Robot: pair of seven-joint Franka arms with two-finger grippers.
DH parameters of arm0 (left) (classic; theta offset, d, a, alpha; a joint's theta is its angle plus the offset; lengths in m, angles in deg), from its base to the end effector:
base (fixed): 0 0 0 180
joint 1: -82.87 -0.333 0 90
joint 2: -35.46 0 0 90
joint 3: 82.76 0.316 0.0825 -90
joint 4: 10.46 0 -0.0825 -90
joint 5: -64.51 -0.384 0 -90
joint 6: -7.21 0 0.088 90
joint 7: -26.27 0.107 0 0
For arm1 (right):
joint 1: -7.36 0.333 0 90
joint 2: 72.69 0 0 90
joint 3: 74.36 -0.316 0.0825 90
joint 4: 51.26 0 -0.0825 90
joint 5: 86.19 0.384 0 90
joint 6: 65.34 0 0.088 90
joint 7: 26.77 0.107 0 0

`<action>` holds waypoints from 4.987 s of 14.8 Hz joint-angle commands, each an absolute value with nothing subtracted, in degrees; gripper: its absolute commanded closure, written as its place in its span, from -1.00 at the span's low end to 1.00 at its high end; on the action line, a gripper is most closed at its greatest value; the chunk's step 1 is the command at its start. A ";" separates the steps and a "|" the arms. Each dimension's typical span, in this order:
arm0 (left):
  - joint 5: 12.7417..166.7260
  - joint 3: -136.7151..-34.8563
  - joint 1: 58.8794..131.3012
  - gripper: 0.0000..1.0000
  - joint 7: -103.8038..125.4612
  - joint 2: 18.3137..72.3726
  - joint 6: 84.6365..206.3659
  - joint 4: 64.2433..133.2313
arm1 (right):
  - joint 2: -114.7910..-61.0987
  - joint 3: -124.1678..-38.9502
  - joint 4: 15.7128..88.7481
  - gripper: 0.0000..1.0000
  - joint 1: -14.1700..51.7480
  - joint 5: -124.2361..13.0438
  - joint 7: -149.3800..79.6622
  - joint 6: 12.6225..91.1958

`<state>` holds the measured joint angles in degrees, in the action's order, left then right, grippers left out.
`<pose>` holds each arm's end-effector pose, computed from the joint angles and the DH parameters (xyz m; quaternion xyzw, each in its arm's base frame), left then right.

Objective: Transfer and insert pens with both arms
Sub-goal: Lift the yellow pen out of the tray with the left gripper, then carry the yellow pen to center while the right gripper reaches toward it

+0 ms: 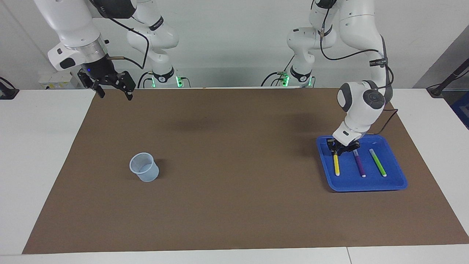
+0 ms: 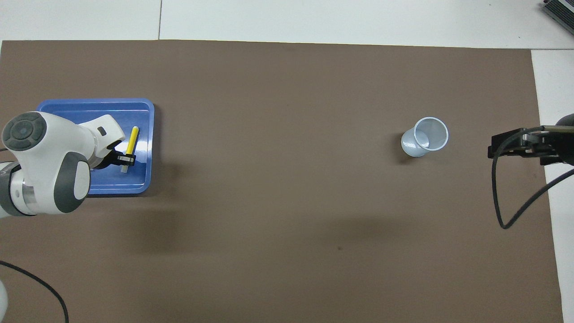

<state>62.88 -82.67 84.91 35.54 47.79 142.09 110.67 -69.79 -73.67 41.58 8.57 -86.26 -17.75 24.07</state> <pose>0.5739 -0.0192 0.3151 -0.9941 0.1076 -0.0117 0.0111 0.5373 0.0046 0.6279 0.9972 -0.0741 -0.0046 0.0007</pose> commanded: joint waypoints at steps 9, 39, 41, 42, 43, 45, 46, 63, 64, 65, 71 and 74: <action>62.22 -82.23 86.39 -0.12 31.63 46.97 141.24 111.00 | -69.00 -73.30 42.26 -1.00 8.59 -85.04 -19.04 23.96; 61.35 -82.05 85.69 1.00 32.34 49.08 146.51 111.36 | -69.00 -73.13 42.17 -1.00 8.07 -85.04 -18.51 24.05; 61.35 -82.14 85.95 1.00 32.25 48.03 143.19 110.31 | -69.17 -73.21 42.00 -1.00 8.15 -86.52 -19.38 25.01; 61.43 -82.14 86.21 1.00 31.99 47.59 141.08 109.43 | -69.18 -73.30 42.08 -1.00 8.16 -87.41 -19.65 24.75; 61.43 -82.23 85.95 1.00 32.07 46.80 139.41 108.73 | -69.09 -73.30 42.17 -1.00 8.07 -87.50 -19.74 24.14; 61.43 -82.32 85.86 1.00 32.16 45.57 135.72 107.41 | -69.09 -73.39 41.91 -1.00 8.24 -89.60 -19.65 23.61; 61.43 -82.32 86.04 1.00 32.16 45.13 133.18 106.18 | -69.09 -73.48 41.91 -1.00 8.33 -89.44 -19.48 23.96; 80.85 -85.65 107.38 1.00 -1.92 36.69 113.99 99.49 | -86.04 -73.92 43.05 -1.00 20.62 -55.72 -2.69 55.48; 82.60 -86.53 108.53 1.00 -3.86 36.69 115.12 99.49 | -87.09 -73.92 42.79 -1.00 21.33 -52.82 -2.69 57.25; 84.88 -87.15 109.49 1.00 -5.79 36.78 117.05 99.49 | -87.80 -74.01 42.70 -1.00 21.60 -50.09 -2.69 57.79; 87.80 -88.38 117.94 1.00 -19.07 38.09 136.55 100.11 | -86.93 -74.09 44.28 -1.00 26.87 -48.92 -3.39 49.37; 89.91 -88.38 120.40 1.00 -20.57 39.06 143.78 100.28 | -86.49 -74.01 44.80 -1.00 28.64 -49.80 -7.85 49.19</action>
<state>88.37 -89.14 118.72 -19.35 38.77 139.86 99.60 -87.54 -74.27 43.85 28.49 -50.18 -4.21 50.14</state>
